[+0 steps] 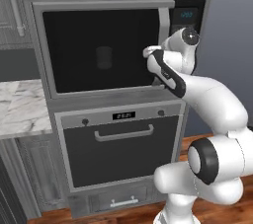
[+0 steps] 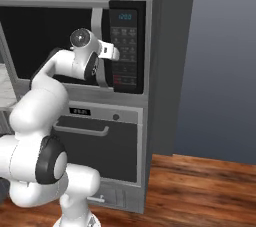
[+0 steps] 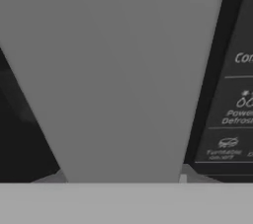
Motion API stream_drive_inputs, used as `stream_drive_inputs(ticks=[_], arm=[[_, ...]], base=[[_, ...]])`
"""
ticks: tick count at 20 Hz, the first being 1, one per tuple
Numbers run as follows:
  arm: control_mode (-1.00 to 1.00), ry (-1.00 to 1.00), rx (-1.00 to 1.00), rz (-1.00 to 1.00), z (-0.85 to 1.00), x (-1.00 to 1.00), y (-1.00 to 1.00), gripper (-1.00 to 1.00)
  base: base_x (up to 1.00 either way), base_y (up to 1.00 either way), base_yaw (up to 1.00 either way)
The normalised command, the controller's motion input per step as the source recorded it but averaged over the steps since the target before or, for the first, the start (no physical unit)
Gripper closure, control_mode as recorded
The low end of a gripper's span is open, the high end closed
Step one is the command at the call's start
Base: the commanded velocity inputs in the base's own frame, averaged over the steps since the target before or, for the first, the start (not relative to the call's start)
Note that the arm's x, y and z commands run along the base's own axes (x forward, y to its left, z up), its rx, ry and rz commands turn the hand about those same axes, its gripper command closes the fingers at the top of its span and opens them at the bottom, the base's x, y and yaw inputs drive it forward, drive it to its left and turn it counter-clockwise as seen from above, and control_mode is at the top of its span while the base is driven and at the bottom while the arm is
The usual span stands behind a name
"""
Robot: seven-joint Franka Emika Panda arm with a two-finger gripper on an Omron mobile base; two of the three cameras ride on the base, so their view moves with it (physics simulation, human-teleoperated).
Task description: Open the microwave door.
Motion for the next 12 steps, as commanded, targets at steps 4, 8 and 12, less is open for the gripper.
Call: stream_drive_inputs(ticks=[4,8,12], arm=[[-1.00,-0.06,0.00,0.05,0.13,-0.75,0.00,1.00],[-1.00,-0.10,0.00,0.07,0.39,-0.98,0.08,1.00],[-1.00,-0.13,0.00,0.03,0.59,-1.00,0.22,1.00]], base=[[0.00,0.00,0.00],[0.00,0.00,0.00],[0.00,0.00,0.00]])
